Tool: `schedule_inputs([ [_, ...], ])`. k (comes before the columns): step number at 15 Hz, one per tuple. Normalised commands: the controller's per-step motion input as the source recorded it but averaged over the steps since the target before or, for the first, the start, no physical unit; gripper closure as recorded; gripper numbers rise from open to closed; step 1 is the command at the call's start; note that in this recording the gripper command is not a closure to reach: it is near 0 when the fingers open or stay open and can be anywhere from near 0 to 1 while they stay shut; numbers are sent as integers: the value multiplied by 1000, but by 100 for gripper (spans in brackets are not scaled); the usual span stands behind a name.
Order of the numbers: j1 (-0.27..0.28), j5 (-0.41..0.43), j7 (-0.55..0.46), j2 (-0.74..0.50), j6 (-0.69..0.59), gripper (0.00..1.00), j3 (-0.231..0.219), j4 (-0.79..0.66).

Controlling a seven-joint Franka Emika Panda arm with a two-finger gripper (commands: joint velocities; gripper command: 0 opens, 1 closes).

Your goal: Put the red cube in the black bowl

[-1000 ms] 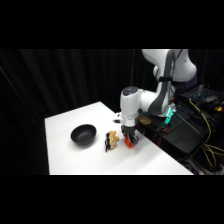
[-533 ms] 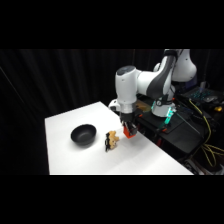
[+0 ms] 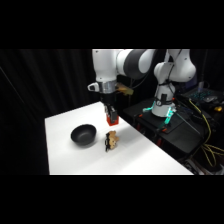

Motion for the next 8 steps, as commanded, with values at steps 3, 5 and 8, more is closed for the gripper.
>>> schedule_inputs([
  [3, -96, -25, -176, 301, -194, 100, -30, 564],
  [5, -78, -4, -218, 380, -193, 100, -28, 616],
  [8, -85, -54, -178, 409, -160, 100, -60, 601],
])
